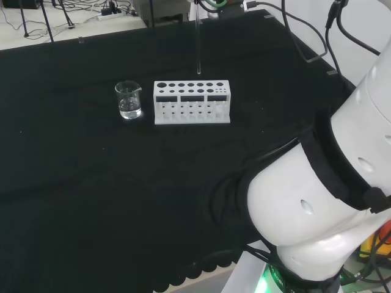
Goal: Stir in the beaker to the left of the white test tube rack with the glass rod.
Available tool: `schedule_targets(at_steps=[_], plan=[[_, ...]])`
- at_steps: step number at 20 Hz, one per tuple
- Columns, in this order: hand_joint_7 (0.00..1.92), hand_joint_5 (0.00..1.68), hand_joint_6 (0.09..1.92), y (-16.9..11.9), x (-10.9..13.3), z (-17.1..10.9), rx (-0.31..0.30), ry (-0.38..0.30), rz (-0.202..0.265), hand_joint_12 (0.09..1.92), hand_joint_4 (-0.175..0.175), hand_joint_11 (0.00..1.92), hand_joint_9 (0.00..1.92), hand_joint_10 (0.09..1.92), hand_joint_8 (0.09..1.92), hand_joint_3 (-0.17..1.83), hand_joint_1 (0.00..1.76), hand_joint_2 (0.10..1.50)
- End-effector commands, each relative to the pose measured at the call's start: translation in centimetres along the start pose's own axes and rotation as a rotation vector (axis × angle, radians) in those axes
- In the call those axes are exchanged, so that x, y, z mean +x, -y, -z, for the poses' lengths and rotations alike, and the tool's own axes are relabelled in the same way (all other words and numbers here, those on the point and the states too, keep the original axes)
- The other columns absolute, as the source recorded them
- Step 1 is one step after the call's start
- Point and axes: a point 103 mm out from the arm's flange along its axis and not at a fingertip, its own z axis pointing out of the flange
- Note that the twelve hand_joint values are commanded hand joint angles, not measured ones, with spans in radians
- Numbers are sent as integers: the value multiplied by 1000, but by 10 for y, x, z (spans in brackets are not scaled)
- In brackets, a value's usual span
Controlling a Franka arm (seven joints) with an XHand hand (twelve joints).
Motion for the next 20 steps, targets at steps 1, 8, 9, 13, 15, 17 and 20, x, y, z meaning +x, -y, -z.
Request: schedule_targets(at_steps=[1, 8, 9, 13, 15, 17, 20], plan=[[1106, 1046, 589, -2, 2, -2, 4, -5, 4, 840, -175, 1389, 1695, 705, 1111, -1, 1291, 1080], [1106, 1045, 590, -14, 15, 3, 4, -23, 24, 842, -175, 1388, 1696, 707, 1111, -1, 1291, 1080], [1106, 1045, 590, -17, 19, 4, 4, -31, 32, 842, -175, 1389, 1696, 707, 1112, -1, 1291, 1080], [1106, 1045, 590, -28, 40, 9, -4, -60, 82, 843, -175, 1388, 1696, 708, 1112, -1, 1291, 1080], [1106, 1045, 590, -33, 53, 9, -1, -86, 105, 843, -175, 1388, 1696, 708, 1112, -1, 1291, 1080], [1105, 1045, 590, -37, 65, 8, 1, -102, 124, 843, -175, 1388, 1696, 709, 1113, -1, 1291, 1080], [1105, 1045, 590, -43, 84, 5, 0, -108, 165, 844, -175, 1388, 1696, 709, 1113, 0, 1291, 1080]])
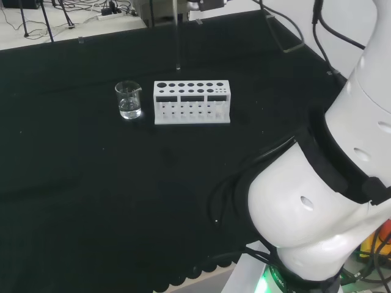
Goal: Stir in the beaker to the left of the white test tube rack with the glass rod.
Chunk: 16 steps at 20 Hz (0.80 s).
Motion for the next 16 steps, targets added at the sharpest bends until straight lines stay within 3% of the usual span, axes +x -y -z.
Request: schedule_targets(at_steps=[1, 6, 16], plan=[[1105, 1045, 590, -17, 44, -9, 8, -31, 96, 844, -175, 1388, 1696, 710, 1113, 0, 1291, 1080], [1105, 1045, 590, -31, 62, -18, 8, -41, 149, 845, -175, 1387, 1695, 711, 1113, 0, 1291, 1080], [1105, 1046, 590, -57, 83, -42, 32, -59, 183, 846, -175, 1387, 1695, 713, 1113, 0, 1291, 1080]])
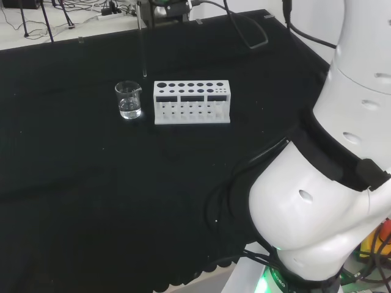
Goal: Stir in the beaker to the left of the white test tube rack with the glass rod.
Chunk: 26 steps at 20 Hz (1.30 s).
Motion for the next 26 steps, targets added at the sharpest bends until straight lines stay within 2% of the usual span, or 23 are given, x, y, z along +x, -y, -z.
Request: schedule_targets(at_steps=[1, 10, 18, 26], plan=[[1105, 1046, 590, -22, 15, -14, 6, -17, 37, 847, -175, 1387, 1695, 713, 1113, 0, 1291, 1080], [1105, 1046, 589, -35, 27, -24, 12, -32, 58, 848, -175, 1386, 1694, 715, 1114, 0, 1291, 1080], [1106, 1047, 588, -42, 25, -43, 25, -52, 75, 849, -175, 1386, 1693, 717, 1112, 0, 1291, 1079], [1108, 1048, 587, -51, 28, -81, 51, -67, 110, 849, -175, 1385, 1691, 717, 1110, 0, 1291, 1079]])
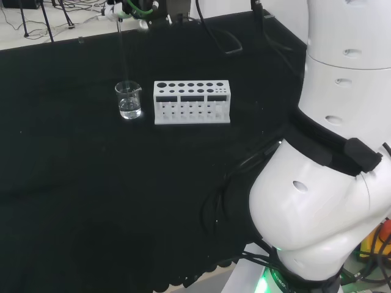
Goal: Stir in the beaker to the left of the white test tube rack with the glass rod.
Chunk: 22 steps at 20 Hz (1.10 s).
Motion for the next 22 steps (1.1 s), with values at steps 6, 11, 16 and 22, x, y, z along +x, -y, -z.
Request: schedule_targets(at_steps=[6, 11, 16, 22], plan=[[1109, 1048, 586, -17, -9, -57, 58, -13, 29, 849, -175, 1385, 1690, 718, 1108, -1, 1291, 1078], [1110, 1049, 586, -14, -17, -59, 73, -1, 3, 848, -175, 1384, 1690, 718, 1106, -1, 1292, 1078], [1111, 1050, 584, -5, -8, -52, 78, 19, 1, 848, -175, 1384, 1690, 719, 1104, -1, 1292, 1078], [1112, 1051, 582, 3, 3, -44, 79, 32, 8, 847, -175, 1384, 1689, 719, 1102, -1, 1292, 1077]])
